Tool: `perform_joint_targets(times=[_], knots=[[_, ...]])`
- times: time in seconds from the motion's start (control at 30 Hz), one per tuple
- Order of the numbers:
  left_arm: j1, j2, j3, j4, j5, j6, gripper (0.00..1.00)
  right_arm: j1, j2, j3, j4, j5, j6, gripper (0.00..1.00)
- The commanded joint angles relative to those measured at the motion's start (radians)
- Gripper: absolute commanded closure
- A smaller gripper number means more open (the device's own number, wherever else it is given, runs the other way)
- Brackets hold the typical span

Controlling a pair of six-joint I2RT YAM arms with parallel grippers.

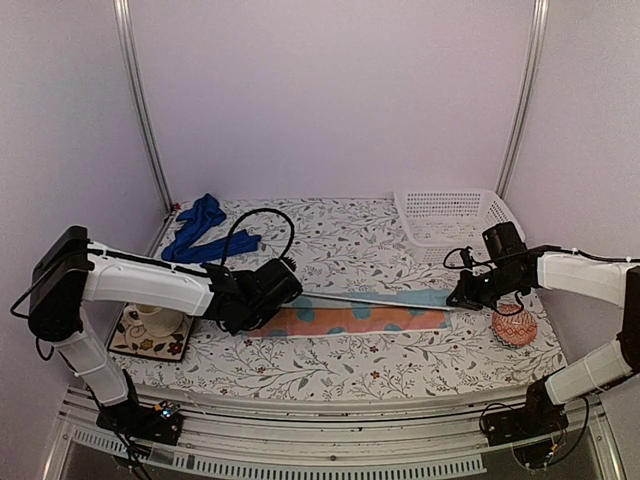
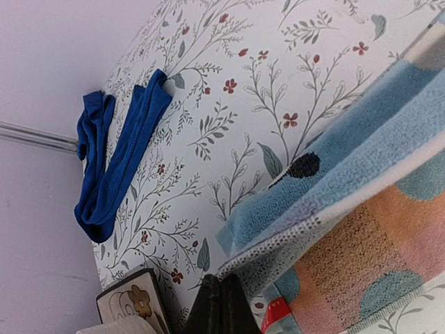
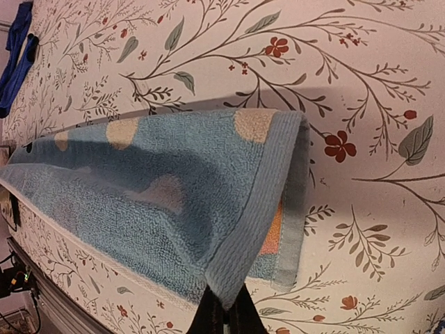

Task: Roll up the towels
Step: Fold the towel at the center of the board.

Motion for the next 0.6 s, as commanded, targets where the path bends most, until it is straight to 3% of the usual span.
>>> perform_joint_targets(times=[0.0, 0.47, 0.57], knots=[[-0.012, 0.001, -0.021, -0.047, 0.040, -0.041, 1.00, -0.008, 0.023, 0.003, -0.026, 0.026, -0.022, 0.97], [-0.065, -0.022, -0.038, -0.151, 0.114, -0.130, 1.00, -0.007, 0.047, -0.007, -0.040, 0.043, -0.024, 0.94], [-0.065, -0.013, -0.037, -0.167, 0.111, -0.142, 0.93, -0.006, 0.056, -0.009, -0.040, 0.041, -0.026, 0.94]])
